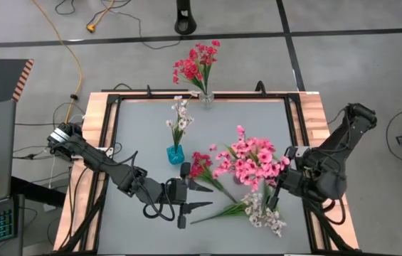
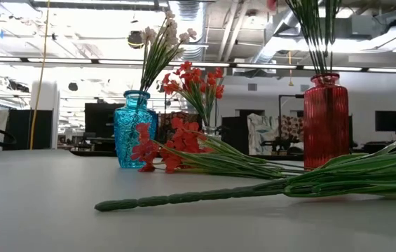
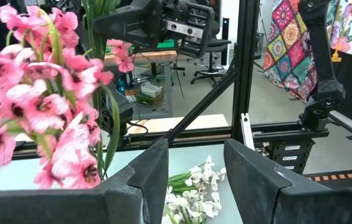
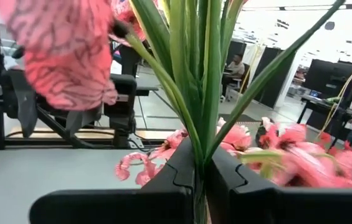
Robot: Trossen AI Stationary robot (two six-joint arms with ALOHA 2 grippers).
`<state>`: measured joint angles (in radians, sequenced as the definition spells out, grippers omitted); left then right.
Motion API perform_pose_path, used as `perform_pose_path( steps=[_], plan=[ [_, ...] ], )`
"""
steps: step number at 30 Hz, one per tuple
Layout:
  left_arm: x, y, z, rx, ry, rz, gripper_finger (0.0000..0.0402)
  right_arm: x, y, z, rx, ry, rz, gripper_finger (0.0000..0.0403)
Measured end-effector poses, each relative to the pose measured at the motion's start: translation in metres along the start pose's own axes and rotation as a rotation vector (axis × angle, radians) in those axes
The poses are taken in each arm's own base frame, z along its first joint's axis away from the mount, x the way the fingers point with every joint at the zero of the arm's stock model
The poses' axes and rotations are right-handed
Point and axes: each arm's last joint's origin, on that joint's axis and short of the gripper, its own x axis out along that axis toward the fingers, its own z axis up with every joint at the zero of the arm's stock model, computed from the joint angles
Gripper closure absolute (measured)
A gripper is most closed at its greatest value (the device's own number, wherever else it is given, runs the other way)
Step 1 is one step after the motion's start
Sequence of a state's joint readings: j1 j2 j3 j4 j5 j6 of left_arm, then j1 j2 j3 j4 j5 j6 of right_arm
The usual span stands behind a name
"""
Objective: Sort flowers into vase by color
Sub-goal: Put the pink flower into the red vase
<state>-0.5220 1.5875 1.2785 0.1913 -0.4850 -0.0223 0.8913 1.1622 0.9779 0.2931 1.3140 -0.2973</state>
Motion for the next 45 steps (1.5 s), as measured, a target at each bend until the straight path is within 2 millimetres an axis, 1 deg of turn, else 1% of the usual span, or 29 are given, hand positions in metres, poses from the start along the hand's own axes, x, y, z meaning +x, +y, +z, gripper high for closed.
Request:
perform_pose_path(
  steps=[12,15,26,33,45],
  plan=[
    [0.0,0.0,0.0,0.0,0.0,0.0,0.0258,0.0,-0.002,0.005,0.018,-0.016,-0.006,0.0362],
    [0.0,0.0,0.0,0.0,0.0,0.0,0.0258,0.0,0.0,0.003,0.038,-0.011,-0.003,0.0362],
    [0.0,0.0,0.0,0.0,0.0,0.0,0.0258,0.004,0.003,-0.016,0.059,0.056,-0.005,0.0362],
    [0.0,0.0,0.0,0.0,0.0,0.0,0.0258,0.011,0.0,-0.017,0.063,0.062,-0.038,0.0362],
    [0.0,0.0,0.0,0.001,0.0,0.0,0.0258,0.013,0.002,-0.018,0.066,0.062,-0.04,0.0362]
  ],
)
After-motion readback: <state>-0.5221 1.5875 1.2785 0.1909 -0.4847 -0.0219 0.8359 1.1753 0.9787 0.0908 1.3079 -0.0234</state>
